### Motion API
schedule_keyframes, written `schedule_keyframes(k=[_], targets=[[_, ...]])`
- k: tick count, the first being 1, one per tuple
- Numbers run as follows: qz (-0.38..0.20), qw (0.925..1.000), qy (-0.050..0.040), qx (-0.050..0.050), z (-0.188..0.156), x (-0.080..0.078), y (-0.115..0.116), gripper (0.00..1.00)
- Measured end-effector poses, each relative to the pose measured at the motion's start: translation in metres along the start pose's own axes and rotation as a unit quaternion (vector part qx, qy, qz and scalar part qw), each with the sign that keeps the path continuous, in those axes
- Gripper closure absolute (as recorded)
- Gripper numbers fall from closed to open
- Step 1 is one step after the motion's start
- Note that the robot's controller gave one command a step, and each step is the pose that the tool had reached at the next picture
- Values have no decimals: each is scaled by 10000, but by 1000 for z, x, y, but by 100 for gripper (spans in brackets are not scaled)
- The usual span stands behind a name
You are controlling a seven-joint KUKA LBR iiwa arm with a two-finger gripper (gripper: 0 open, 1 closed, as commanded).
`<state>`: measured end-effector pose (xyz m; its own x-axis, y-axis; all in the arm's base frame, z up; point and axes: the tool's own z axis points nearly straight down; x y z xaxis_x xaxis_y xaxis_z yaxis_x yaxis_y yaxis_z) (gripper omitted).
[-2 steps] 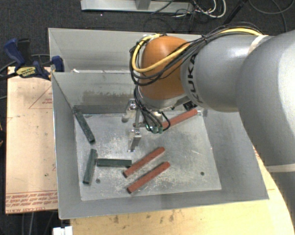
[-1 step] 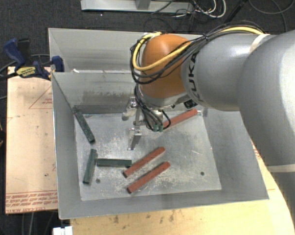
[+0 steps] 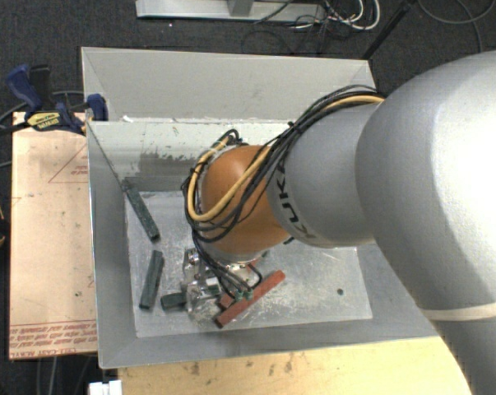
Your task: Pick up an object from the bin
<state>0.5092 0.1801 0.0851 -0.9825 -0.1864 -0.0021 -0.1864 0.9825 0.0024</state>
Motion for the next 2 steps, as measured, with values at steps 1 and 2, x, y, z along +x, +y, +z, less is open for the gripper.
schedule_keyframes(k=[1, 2], targets=[[0, 10000, 1, 0, 0, 0, 0, 100], [-364, 9993, 0, 5, -133, 12, 24, 100]])
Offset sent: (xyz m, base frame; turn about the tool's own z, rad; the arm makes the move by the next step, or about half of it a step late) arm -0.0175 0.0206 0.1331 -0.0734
